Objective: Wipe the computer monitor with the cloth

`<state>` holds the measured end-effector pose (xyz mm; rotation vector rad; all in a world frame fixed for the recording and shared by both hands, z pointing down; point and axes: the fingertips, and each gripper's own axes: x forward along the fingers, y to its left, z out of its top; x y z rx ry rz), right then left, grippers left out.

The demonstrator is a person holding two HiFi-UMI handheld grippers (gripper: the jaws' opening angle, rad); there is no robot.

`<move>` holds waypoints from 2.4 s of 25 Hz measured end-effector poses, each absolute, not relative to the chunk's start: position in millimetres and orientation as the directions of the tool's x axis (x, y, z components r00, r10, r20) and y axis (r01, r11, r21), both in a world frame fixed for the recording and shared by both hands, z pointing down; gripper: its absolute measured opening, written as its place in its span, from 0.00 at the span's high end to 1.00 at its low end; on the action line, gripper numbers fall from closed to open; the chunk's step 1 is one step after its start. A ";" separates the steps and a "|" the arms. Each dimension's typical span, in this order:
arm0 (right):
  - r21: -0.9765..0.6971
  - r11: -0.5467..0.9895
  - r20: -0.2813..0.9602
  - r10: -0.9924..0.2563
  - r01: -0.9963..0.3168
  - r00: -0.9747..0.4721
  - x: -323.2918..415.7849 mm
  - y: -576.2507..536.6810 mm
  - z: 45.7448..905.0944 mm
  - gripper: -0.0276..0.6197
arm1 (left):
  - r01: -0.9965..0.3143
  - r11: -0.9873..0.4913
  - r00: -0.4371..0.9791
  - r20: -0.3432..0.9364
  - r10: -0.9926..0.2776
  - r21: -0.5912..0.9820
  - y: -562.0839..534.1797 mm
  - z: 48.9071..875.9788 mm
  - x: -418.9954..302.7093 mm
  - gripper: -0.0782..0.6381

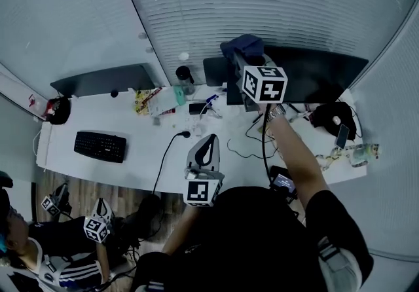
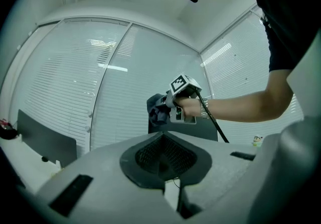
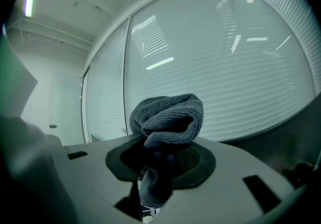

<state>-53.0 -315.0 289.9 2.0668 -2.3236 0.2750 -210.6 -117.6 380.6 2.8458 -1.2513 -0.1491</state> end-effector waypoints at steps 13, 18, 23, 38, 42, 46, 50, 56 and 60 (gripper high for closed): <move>-0.079 0.155 0.071 -0.985 -0.985 -0.161 12.9 -183.8 266.8 0.77 | -0.710 -0.703 0.699 -0.083 -0.710 0.028 -109.6 371.4 -197.7 0.88; -0.136 0.110 0.061 -0.991 -0.984 -0.120 38.2 -114.8 279.6 0.77 | -0.710 -0.704 0.701 -0.069 -0.710 0.023 -109.3 376.1 -190.9 0.88; -0.209 0.068 0.052 -0.995 -0.976 -0.080 43.0 -67.4 294.5 0.77 | -0.683 -0.729 0.723 -0.109 -0.682 0.032 -104.3 361.9 -176.0 0.88; -0.174 0.125 0.078 -0.987 -0.977 -0.140 -3.0 -11.2 335.4 0.79 | -0.611 -0.791 0.785 -0.108 -0.610 0.030 -72.9 351.4 -140.4 0.88; -0.174 0.128 0.061 -0.988 -0.976 -0.141 -4.2 -11.4 332.3 0.79 | -0.612 -0.790 0.782 -0.122 -0.611 0.032 -69.6 349.2 -138.9 0.88; -0.171 0.121 0.069 -0.989 -0.978 -0.134 -2.1 -12.9 333.9 0.80 | -0.615 -0.788 0.780 -0.120 -0.614 0.035 -65.2 350.5 -139.3 0.88; -0.181 0.123 0.062 -0.989 -0.976 -0.136 -3.4 -18.2 336.7 0.80 | -0.621 -0.783 0.774 -0.124 -0.621 0.046 -69.1 349.8 -139.9 0.88; -0.185 0.128 0.080 -0.986 -0.974 -0.145 -9.0 -23.9 342.3 0.80 | -0.627 -0.777 0.770 -0.111 -0.628 0.053 -70.6 351.1 -140.6 0.88; -0.183 0.131 0.087 -0.985 -0.974 -0.149 -9.7 -25.8 342.0 0.80 | -0.614 -0.787 0.780 -0.107 -0.616 0.057 -67.2 350.9 -135.4 0.88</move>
